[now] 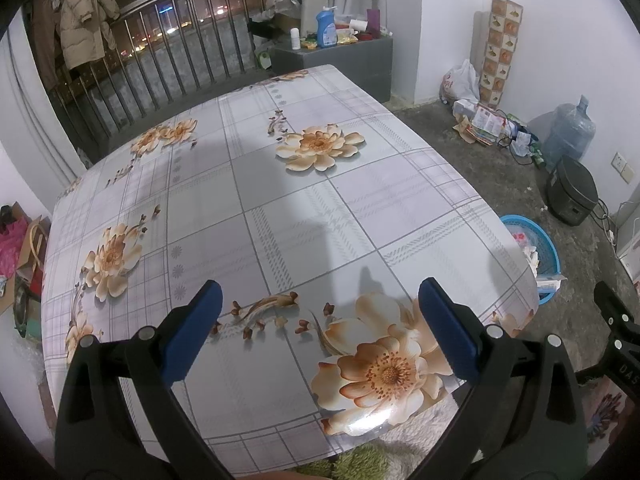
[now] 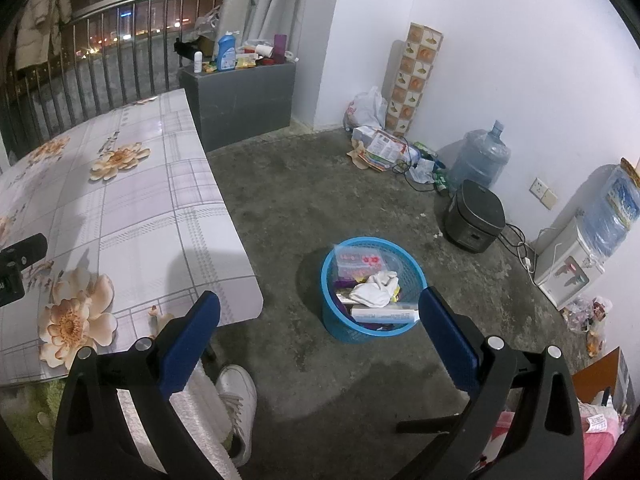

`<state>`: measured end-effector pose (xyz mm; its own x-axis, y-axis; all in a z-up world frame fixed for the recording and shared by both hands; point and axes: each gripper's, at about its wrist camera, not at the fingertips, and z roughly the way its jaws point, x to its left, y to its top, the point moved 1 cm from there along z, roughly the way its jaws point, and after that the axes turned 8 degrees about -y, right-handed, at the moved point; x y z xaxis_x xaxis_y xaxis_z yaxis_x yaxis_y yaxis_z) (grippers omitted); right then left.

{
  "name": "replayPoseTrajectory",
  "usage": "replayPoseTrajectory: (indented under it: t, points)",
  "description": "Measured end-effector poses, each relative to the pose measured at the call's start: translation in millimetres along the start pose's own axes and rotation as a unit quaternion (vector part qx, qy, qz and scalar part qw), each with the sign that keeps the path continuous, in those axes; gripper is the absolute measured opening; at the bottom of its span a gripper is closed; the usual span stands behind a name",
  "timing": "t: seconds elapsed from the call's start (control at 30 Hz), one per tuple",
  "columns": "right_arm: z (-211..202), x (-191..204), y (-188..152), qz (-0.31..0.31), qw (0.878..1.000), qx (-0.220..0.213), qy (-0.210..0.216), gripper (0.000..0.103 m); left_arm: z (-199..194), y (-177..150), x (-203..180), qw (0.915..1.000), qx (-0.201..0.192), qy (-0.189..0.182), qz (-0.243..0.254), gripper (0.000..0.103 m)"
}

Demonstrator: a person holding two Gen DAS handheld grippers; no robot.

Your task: Collect trash

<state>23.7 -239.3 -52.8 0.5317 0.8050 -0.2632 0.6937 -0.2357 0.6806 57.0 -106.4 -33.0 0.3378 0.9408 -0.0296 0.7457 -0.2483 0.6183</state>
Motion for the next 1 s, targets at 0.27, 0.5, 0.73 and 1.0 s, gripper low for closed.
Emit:
replayPoseTrajectory:
  t: [0.27, 0.5, 0.73, 1.0]
  points:
    - [-0.2, 0.8, 0.0, 0.000, 1.000, 0.000, 0.000, 0.097, 0.0, 0.3, 0.4, 1.0000, 0.000, 0.000, 0.001, 0.094]
    - [-1.2, 1.7, 1.9, 0.000, 1.000, -0.002, 0.001, 0.097, 0.0, 0.9, 0.7, 1.0000, 0.000, 0.000, 0.001, 0.094]
    - [-1.7, 2.0, 2.7, -0.001, 1.000, -0.003, 0.001, 0.097, -0.2, 1.1, 0.5, 1.0000, 0.000, 0.000, 0.001, 0.094]
    - [-1.8, 2.5, 2.3, 0.000, 1.000, -0.003, 0.001, 0.097, -0.4, 0.5, 0.6, 1.0000, 0.001, 0.000, 0.001, 0.094]
